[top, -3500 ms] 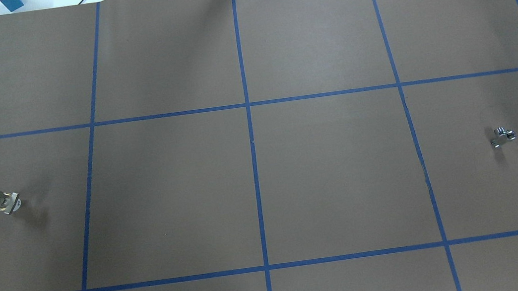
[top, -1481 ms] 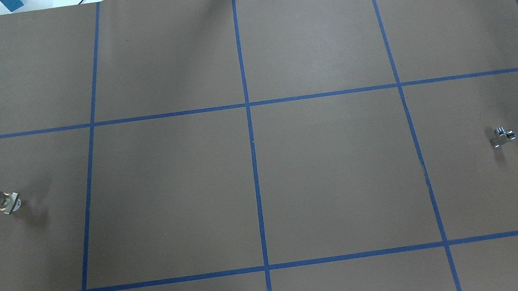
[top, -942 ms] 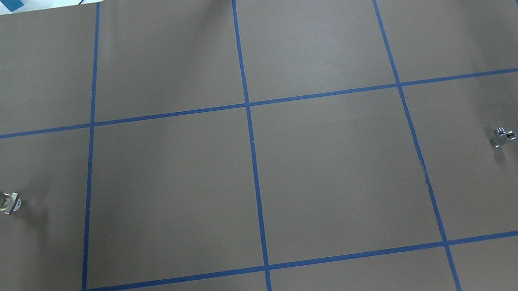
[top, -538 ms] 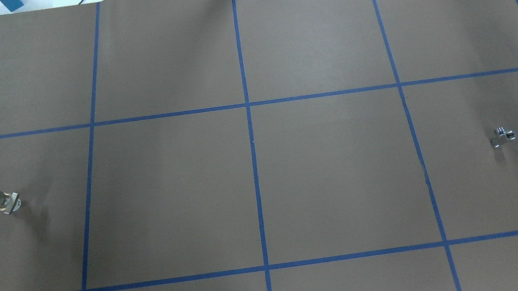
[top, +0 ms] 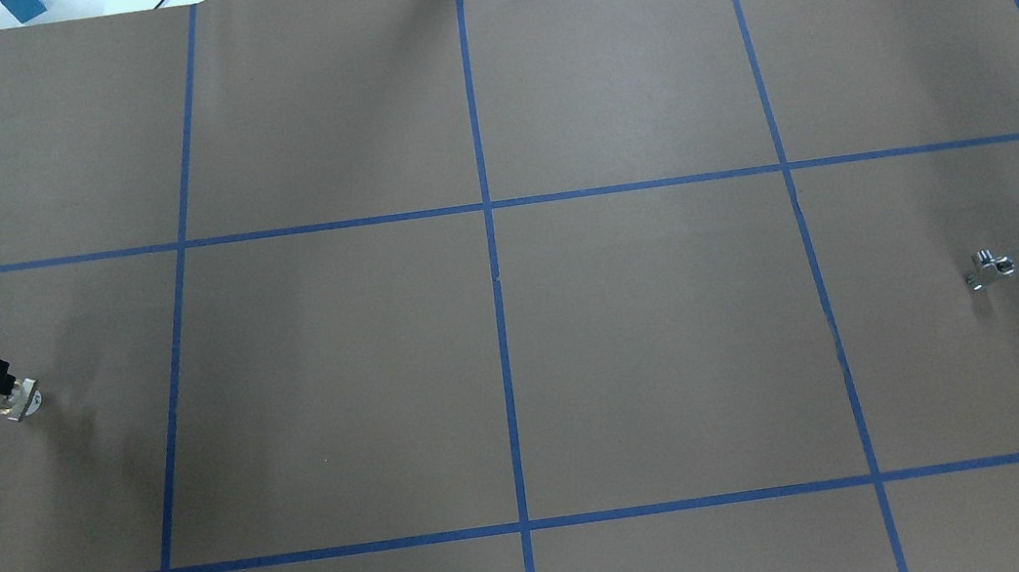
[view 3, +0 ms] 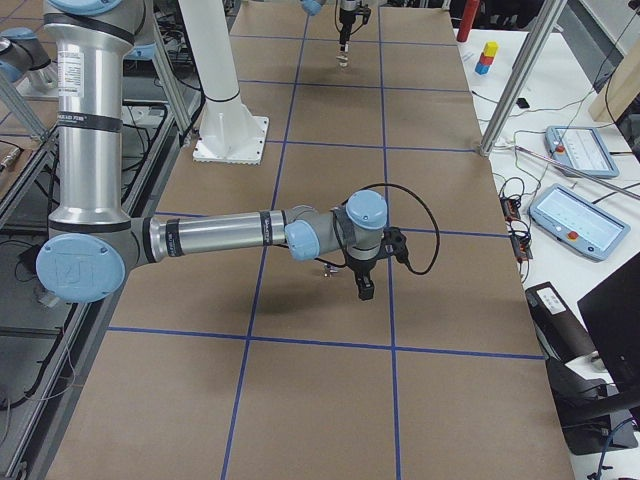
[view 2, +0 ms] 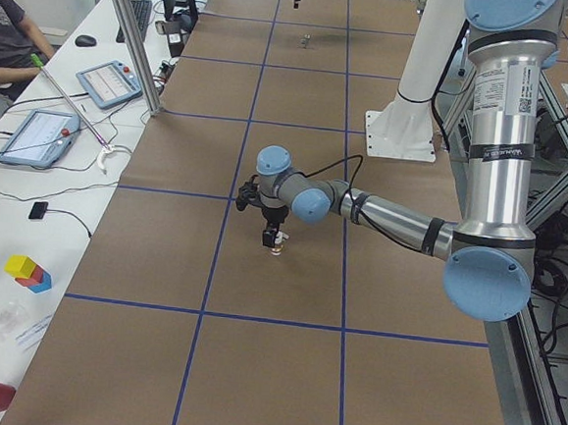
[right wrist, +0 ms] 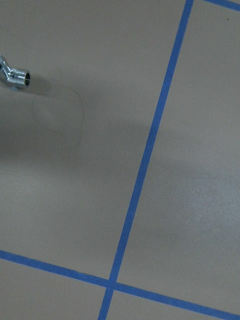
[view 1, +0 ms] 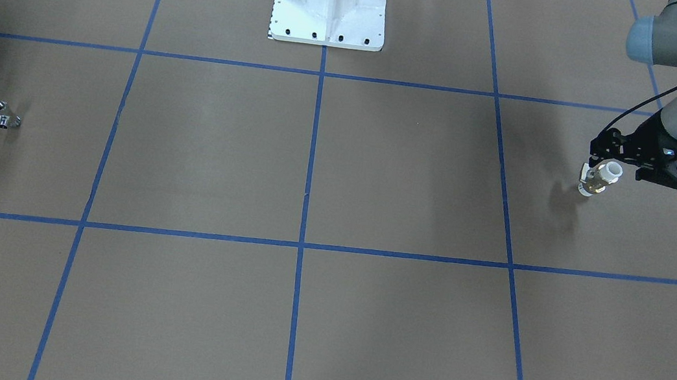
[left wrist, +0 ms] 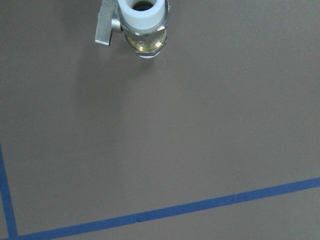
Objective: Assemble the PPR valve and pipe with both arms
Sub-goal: 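Lower the left gripper onto the white-and-brass valve and grasp it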
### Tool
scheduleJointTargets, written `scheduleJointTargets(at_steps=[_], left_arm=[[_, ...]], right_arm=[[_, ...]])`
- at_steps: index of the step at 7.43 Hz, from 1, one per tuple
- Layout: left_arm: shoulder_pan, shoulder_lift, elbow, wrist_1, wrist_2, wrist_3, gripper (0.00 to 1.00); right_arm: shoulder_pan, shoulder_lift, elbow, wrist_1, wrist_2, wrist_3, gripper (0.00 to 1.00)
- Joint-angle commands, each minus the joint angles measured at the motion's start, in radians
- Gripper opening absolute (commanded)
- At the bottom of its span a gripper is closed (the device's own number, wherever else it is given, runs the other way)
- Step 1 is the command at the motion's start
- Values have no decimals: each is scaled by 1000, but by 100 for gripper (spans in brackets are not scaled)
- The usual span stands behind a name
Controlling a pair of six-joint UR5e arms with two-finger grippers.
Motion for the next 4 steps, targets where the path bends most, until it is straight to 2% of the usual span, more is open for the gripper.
scheduleJointTargets(at_steps=[1, 2, 4], left_arm=[[3, -3, 7, -2, -1, 0, 83], [3, -3, 7, -2, -1, 0, 68], [3, -3, 8, -2, -1, 3, 25]], right_arm=[[-6, 0, -4, 0, -1, 4, 100], [-11, 0, -6, 0, -1, 4, 100], [-14, 3, -7, 2, -21, 4, 100]])
